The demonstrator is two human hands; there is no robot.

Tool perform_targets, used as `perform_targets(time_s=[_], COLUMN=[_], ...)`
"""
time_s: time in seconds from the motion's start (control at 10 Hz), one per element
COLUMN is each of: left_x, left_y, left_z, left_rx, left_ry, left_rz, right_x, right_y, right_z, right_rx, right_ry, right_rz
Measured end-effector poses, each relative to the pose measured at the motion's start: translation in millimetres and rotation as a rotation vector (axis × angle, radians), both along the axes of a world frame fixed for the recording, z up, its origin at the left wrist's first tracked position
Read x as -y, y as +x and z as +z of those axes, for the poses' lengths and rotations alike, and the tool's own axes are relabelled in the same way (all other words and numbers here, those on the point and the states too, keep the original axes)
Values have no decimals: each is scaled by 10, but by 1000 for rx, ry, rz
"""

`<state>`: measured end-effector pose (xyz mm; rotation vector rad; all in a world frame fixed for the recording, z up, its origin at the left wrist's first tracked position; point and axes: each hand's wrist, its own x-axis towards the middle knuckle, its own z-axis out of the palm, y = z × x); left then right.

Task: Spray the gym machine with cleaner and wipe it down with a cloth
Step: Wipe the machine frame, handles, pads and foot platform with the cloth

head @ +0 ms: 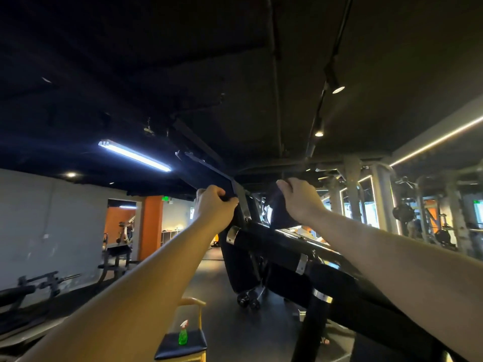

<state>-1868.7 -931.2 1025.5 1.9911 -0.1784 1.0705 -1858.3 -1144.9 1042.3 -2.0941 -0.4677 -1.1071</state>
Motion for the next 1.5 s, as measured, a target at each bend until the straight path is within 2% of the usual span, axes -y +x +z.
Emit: perform_targets(time_s=[0.1, 0.2, 0.4, 0.5, 0.7, 0.8, 1.0, 1.1, 1.3, 1.5], left_x=[82, 112, 1, -43, -82, -137, -258, -371, -563, -535], left_y=[17, 18, 127, 140, 191, 213, 217, 217, 370, 287], left_z=[69, 109, 111, 141, 155, 202, 343, 362, 373, 385], left_rx=[0, 52, 98, 102, 109, 135, 153, 146, 122, 86], left_ry=[55, 147, 213, 222, 259, 207, 143, 134, 80, 117], left_rz=[102, 212, 300, 316, 351, 334, 392, 440, 414, 363], right_x=[-44, 50, 227, -60, -473, -547, -821, -877, -1248, -1527], right_y=[281, 481, 735, 789, 893, 983, 1021, 985, 1090, 971], right_z=[-181, -260, -266, -212, -160, -140, 262, 543, 1086, 1244], right_rx=[-253, -434, -344, -295, -283, -225, -176, -160, -225, -232], right_ry=[-346, -550, -681, -676, -444, -349, -160, -88, -256, -255], right_rz=[44, 116, 235, 266, 345, 346, 391, 511, 546, 625])
